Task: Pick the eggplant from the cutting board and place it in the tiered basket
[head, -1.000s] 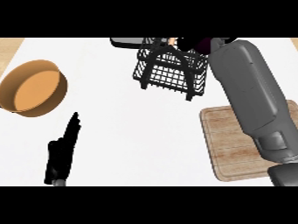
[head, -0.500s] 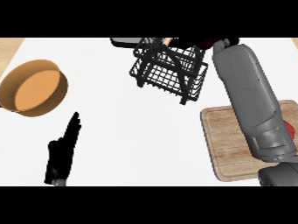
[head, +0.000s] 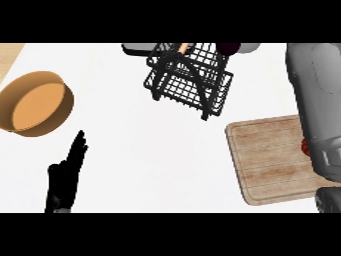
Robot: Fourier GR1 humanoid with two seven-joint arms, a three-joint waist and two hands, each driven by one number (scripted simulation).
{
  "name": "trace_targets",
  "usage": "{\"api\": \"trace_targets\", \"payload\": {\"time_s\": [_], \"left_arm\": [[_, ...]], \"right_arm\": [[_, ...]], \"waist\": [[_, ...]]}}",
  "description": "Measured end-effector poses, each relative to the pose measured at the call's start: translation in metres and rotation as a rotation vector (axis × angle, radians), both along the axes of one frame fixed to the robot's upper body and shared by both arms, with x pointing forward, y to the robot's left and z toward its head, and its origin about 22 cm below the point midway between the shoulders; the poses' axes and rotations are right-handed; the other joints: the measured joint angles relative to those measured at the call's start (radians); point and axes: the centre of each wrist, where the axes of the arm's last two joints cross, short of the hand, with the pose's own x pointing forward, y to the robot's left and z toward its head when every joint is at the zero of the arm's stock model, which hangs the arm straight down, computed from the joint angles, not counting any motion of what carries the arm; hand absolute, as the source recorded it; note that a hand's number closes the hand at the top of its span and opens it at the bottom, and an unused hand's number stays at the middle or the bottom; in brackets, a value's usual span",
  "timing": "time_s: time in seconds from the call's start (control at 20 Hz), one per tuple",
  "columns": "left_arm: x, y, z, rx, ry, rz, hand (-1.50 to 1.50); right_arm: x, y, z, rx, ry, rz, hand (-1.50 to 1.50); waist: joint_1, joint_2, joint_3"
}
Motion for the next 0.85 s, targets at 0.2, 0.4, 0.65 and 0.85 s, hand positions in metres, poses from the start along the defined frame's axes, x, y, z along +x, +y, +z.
{"api": "trace_targets", "payload": {"time_s": [0.2,0.4,0.65,0.85], "left_arm": [[-0.003,0.003,-0.003,0.0,0.01,0.02,0.0],[-0.004,0.007,-0.004,-0.005,0.011,0.032,0.0],[-0.006,0.011,-0.004,-0.002,0.003,0.039,0.0],[-0.005,0.007,-0.003,-0.005,0.009,0.035,0.0]], "right_arm": [[-0.016,-0.061,0.009,0.053,-0.018,-0.118,-1.5],[-0.046,-0.125,0.016,0.092,-0.019,-0.175,-1.5],[-0.103,-0.21,0.018,0.102,-0.007,-0.184,-1.5],[-0.152,-0.27,0.021,0.103,-0.001,-0.158,-1.5]], "waist": [[-0.019,-0.007,0.0],[-0.03,-0.011,0.001],[-0.037,-0.011,0.002],[-0.031,-0.008,0.001]]}}
